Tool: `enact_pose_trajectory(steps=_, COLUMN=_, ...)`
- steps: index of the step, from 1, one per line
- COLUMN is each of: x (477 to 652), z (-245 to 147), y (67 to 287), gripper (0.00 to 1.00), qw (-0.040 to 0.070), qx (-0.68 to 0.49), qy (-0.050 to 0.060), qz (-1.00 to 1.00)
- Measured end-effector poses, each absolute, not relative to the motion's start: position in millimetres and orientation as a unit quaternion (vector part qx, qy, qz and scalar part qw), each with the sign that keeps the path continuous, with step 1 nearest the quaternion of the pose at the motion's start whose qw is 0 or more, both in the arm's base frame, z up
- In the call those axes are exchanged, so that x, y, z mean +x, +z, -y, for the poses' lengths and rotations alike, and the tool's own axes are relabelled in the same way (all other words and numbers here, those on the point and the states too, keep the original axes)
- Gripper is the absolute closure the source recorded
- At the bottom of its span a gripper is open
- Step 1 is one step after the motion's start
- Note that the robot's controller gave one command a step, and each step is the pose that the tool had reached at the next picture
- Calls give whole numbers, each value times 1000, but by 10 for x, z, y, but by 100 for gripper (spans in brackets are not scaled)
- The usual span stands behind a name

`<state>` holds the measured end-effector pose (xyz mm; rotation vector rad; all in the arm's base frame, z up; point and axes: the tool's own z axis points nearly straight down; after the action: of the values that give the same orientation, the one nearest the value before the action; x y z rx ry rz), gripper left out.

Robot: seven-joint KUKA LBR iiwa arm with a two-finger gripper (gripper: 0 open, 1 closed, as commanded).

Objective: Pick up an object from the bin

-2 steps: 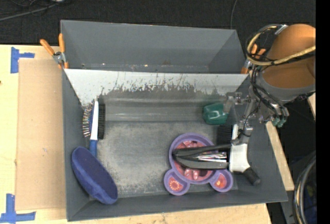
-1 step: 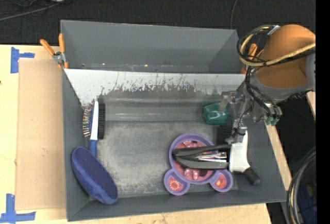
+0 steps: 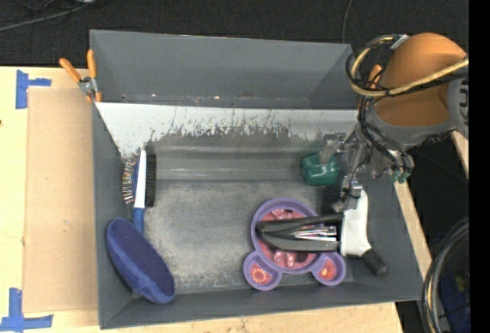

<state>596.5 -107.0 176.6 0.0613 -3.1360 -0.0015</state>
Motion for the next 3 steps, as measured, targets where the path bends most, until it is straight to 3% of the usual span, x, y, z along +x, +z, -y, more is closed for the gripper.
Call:
enact_pose_trajectory(steps=1, x=5642, z=692, y=1837, gripper=0, qw=1, qx=156, qy=-1, qz=988)
enact_pose_trajectory(steps=3, x=5447, z=660, y=1653, gripper=0, qw=-1, qx=-23, qy=1, qz=1000)
